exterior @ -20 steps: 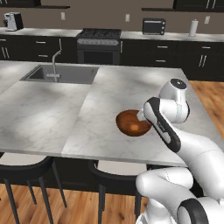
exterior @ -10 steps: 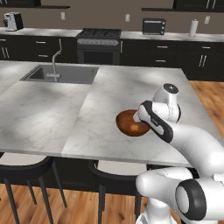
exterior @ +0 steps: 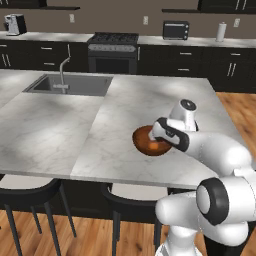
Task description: Retrieve the tangerine and peach from the fridge and place them into the bowl on the dining table.
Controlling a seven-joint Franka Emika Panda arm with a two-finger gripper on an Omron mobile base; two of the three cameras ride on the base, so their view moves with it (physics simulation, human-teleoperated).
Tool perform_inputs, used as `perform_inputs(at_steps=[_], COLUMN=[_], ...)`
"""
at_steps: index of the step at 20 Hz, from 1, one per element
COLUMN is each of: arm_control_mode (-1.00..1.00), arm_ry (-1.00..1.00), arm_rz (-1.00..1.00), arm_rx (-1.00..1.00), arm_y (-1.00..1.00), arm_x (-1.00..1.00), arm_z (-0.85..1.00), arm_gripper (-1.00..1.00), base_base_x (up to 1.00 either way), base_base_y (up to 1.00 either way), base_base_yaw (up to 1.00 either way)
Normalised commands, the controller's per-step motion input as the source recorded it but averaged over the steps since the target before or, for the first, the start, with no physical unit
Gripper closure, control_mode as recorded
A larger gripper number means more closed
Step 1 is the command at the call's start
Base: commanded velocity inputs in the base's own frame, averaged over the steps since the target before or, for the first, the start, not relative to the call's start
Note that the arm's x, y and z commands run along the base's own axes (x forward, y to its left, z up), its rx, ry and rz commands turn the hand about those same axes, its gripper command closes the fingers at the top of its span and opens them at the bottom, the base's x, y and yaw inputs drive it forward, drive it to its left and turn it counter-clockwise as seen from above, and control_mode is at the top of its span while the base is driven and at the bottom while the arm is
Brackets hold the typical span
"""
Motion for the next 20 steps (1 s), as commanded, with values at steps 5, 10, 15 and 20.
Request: perform_inputs(at_steps=[5, 10, 15, 20], arm_control_mode=[-1.00, -1.00, -1.00, -1.00], arm_ry=[0.00, 0.00, 0.00, 0.00], arm_rz=[0.00, 0.00, 0.00, 0.00], arm_rx=[0.00, 0.00, 0.00, 0.00], arm_y=[0.00, 0.00, 0.01, 0.00], arm_x=[0.37, 0.38, 0.31, 0.04], arm_z=[-0.24, -0.23, -0.20, -0.04], arm_gripper=[1.00, 1.00, -1.00, -1.00], base_base_x=[0.00, 0.00, 0.00, 0.00], base_base_y=[0.00, 0.00, 0.00, 0.00], base_base_yaw=[0.00, 0.00, 0.00, 0.00])
